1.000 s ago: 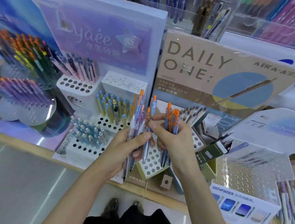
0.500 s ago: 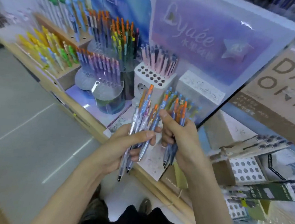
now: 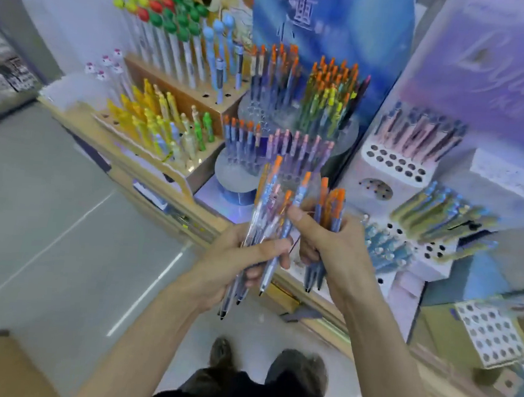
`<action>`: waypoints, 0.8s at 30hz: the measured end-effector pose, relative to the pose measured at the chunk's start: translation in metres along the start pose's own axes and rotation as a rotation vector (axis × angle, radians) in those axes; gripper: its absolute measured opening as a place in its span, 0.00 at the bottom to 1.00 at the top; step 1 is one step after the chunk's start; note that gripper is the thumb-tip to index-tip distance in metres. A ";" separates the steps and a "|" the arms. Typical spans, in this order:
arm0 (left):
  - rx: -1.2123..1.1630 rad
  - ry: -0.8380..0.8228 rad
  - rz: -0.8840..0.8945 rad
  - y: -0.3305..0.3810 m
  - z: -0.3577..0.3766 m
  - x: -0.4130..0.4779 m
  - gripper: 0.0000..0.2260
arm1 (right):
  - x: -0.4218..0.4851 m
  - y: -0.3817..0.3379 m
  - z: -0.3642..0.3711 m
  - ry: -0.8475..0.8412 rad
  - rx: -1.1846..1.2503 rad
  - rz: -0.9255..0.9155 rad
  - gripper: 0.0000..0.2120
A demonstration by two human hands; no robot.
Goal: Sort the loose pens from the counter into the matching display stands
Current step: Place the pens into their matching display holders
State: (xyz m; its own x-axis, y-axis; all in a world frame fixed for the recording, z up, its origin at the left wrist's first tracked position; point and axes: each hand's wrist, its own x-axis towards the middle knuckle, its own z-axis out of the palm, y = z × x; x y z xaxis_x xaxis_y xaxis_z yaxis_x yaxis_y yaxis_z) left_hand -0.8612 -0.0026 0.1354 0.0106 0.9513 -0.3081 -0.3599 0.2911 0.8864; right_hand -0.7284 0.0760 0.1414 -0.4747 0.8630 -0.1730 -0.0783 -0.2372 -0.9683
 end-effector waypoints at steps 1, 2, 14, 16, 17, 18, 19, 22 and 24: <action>0.007 -0.003 0.003 0.003 -0.010 -0.001 0.06 | 0.002 0.003 0.009 0.001 0.048 0.010 0.08; 0.005 -0.001 0.007 0.006 -0.019 -0.001 0.06 | 0.004 0.004 0.016 -0.001 0.100 0.024 0.10; 0.280 0.072 -0.019 0.024 -0.083 0.050 0.10 | 0.060 0.009 0.044 0.233 0.019 0.142 0.16; 0.300 0.053 -0.025 0.028 -0.092 0.062 0.10 | 0.070 0.006 0.044 0.254 -0.026 0.125 0.16; 0.314 0.050 -0.026 0.031 -0.095 0.066 0.09 | 0.076 0.005 0.044 0.271 -0.064 0.117 0.15; 0.331 0.059 -0.021 0.032 -0.099 0.071 0.07 | 0.081 0.005 0.046 0.289 -0.115 0.115 0.14; 0.345 0.077 -0.014 0.034 -0.102 0.075 0.06 | 0.087 0.005 0.048 0.304 -0.173 0.114 0.13; 0.406 0.149 0.034 0.033 -0.115 0.086 0.10 | 0.104 0.006 0.059 0.351 -0.250 0.136 0.13; 0.446 0.157 0.064 0.034 -0.125 0.091 0.08 | 0.113 0.008 0.068 0.390 -0.222 0.143 0.12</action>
State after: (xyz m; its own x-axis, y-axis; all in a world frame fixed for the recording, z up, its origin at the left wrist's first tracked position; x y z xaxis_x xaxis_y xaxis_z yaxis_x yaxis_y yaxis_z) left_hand -0.9891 0.0809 0.0946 -0.1519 0.9519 -0.2660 0.0803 0.2801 0.9566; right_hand -0.8427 0.1412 0.1267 -0.0990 0.9417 -0.3215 0.1740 -0.3017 -0.9374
